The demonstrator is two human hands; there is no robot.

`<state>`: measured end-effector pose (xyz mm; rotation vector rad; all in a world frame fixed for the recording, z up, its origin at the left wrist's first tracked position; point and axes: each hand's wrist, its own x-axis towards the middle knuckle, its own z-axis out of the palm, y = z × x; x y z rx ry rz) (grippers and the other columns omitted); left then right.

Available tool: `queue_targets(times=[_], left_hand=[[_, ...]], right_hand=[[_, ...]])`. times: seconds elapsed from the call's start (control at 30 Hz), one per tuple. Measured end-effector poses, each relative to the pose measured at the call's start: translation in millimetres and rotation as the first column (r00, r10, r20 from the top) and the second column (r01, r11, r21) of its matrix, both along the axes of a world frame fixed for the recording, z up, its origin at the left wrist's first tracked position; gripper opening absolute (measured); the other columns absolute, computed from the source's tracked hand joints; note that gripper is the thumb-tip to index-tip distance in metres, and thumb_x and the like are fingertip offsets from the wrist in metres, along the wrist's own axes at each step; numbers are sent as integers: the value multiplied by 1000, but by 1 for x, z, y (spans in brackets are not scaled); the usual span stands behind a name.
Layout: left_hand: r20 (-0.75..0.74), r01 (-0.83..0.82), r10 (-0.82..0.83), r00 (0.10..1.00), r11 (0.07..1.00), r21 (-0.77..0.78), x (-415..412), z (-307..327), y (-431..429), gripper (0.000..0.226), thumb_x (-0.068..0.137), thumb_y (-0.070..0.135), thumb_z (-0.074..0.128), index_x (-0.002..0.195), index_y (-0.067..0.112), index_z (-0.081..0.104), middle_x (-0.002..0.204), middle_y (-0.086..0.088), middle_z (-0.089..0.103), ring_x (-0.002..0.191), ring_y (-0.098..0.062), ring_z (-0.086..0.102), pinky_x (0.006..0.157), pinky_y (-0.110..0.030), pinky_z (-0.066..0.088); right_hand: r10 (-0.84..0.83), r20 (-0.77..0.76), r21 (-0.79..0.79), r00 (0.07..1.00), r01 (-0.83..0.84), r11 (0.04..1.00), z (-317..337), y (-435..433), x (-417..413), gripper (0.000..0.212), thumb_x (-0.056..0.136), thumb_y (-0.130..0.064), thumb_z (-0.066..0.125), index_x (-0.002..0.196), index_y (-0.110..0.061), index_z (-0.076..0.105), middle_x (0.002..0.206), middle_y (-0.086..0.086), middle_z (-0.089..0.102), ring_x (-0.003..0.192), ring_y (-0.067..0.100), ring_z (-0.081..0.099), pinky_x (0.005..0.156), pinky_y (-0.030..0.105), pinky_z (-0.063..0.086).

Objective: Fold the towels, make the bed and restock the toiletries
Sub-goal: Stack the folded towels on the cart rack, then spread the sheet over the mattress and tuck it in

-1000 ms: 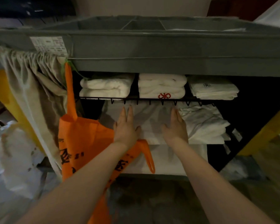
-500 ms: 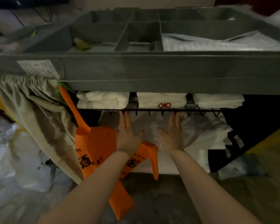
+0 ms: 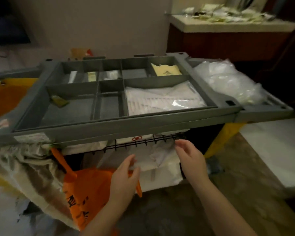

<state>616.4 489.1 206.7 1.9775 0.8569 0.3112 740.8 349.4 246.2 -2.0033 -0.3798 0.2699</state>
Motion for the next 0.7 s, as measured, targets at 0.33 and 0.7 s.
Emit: queue_targets(times=[0.33,0.7], left_hand=[[233,404,-407,883,913,59,102,46,-69,23,95,20,51,97,42,55,84,8,65,67,2,58,57,-15,46],[156,919,-925,348,369,138,228,45,-320,11,95,24,51,97,31,60,80,13,63,74,2,59,61,-9,43]], right_hand=[[-370,0,111,929,367,923,14,-93,33,15,97,-22,50,103,-32,60,84,-12,63,68,2,56,60,19,44],[-878,104,17,467,882,471,13,-323,39,16,92,-18,56,90,-34,58,71,-17,58,68,-1,53,62,17,39]])
